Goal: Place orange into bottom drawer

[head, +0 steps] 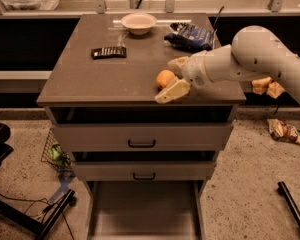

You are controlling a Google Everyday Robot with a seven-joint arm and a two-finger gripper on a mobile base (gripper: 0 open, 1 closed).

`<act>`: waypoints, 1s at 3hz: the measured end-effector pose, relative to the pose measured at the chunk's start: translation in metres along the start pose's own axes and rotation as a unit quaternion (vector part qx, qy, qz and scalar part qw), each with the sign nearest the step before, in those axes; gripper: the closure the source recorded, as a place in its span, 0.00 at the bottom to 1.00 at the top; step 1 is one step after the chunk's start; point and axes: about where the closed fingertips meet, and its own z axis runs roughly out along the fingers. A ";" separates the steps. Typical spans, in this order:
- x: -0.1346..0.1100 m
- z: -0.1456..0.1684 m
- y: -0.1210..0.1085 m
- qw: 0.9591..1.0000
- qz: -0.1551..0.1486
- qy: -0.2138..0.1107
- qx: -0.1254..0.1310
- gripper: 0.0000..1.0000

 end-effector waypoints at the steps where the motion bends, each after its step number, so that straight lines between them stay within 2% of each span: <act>1: 0.014 -0.007 0.003 1.000 0.008 0.006 0.010 0.46; 3: 0.014 -0.006 0.004 1.000 0.009 0.006 0.008 0.95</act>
Offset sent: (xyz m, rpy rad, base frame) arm -0.0058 -0.0122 -0.0077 -0.0045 0.0047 -0.0258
